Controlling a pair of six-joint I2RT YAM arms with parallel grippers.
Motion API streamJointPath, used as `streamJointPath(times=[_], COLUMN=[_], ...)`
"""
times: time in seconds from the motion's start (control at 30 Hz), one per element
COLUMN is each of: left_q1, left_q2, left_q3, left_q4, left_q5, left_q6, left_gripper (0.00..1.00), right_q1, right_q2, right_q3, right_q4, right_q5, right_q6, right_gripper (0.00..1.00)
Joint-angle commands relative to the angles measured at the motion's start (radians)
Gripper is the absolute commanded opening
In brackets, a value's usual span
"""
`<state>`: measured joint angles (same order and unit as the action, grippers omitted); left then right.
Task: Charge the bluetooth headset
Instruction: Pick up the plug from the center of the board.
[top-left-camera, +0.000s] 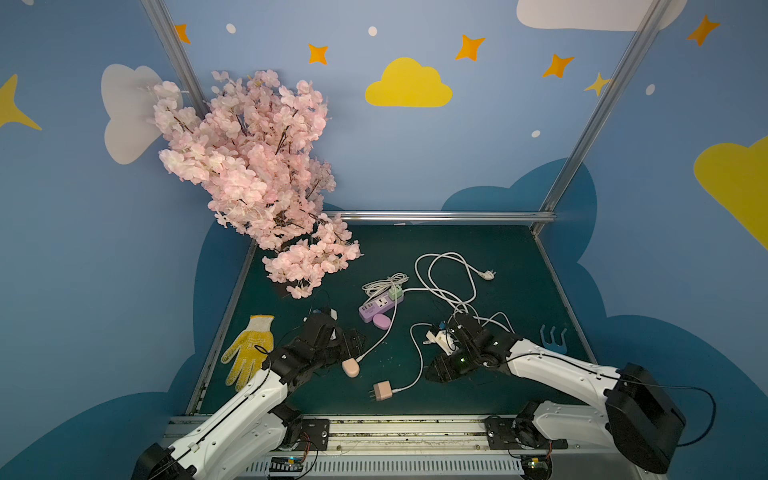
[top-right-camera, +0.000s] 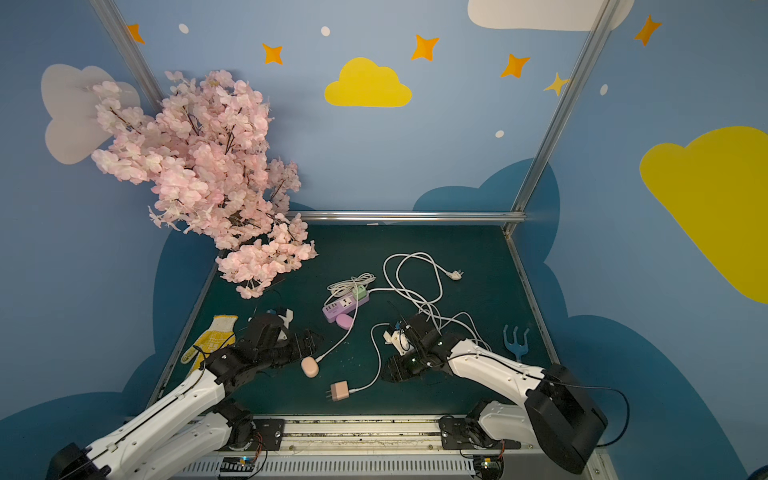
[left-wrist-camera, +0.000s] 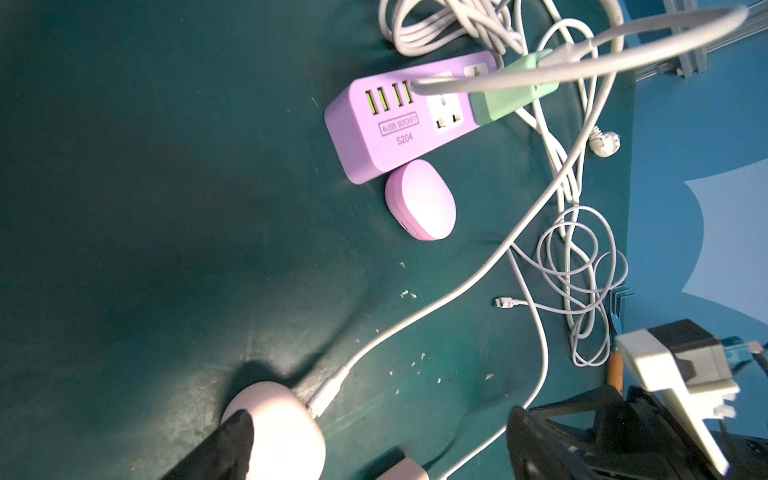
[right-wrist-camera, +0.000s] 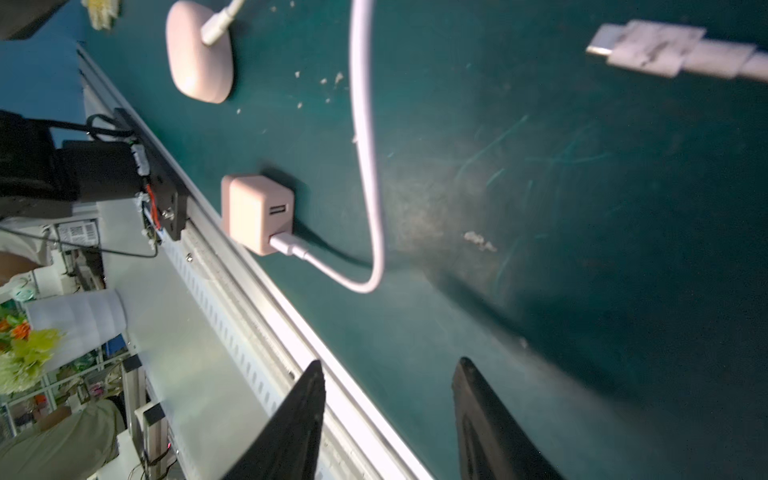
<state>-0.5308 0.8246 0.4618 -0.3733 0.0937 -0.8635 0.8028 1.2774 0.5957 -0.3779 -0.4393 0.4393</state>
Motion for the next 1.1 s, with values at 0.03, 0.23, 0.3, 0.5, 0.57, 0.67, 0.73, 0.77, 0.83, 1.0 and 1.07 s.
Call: streamJointPath(times=[0.03, 0.23, 0.3, 0.5, 0.57, 0.67, 0.73, 0.77, 0.83, 1.0, 1.07], left_q1=[-0.002, -0.003, -0.003, -0.008, -0.025, -0.070, -0.086, -0.090, -0.092, -0.092, -0.092], left_q2=[-0.010, 0.003, -0.002, 0.011, 0.029, 0.058, 0.083, 0.095, 0.112, 0.115, 0.115], left_q3=[-0.021, -0.023, -0.026, -0.034, -0.030, -0.016, -0.017, -0.020, -0.032, -0.036, -0.030], left_q4=[0.032, 0.046, 0.049, 0.173, 0.213, 0.261, 0.311, 0.344, 0.410, 0.521, 0.554], left_q5=[-0.004, 0.017, 0.014, 0.113, 0.166, 0.203, 0.241, 0.261, 0.298, 0.331, 0.328], left_q6=[0.002, 0.003, 0.001, 0.044, 0.061, 0.083, 0.078, 0.070, 0.053, 0.048, 0.052], left_gripper=[0.96, 0.97, 0.97, 0.97, 0.97, 0.99, 1.00, 1.00, 1.00, 1.00, 1.00], right_q1=[-0.019, -0.016, -0.017, -0.032, -0.043, -0.070, -0.091, -0.103, -0.129, -0.192, -0.211], right_q2=[0.197, 0.357, 0.367, 0.296, 0.265, 0.227, 0.206, 0.196, 0.174, 0.139, 0.133], right_q3=[0.150, 0.245, 0.263, 0.365, 0.431, 0.522, 0.559, 0.572, 0.592, 0.617, 0.637], right_q4=[0.038, 0.172, 0.174, 0.043, -0.033, -0.113, -0.139, -0.143, -0.142, -0.085, -0.085], right_q5=[0.007, -0.109, -0.131, -0.148, -0.155, -0.184, -0.205, -0.220, -0.251, -0.388, -0.417], right_q6=[-0.090, -0.106, -0.110, -0.170, -0.195, -0.206, -0.198, -0.189, -0.160, -0.060, -0.033], right_gripper=[0.47, 0.34, 0.17, 0.00, 0.00, 0.00, 0.00, 0.00, 0.00, 0.00, 0.00])
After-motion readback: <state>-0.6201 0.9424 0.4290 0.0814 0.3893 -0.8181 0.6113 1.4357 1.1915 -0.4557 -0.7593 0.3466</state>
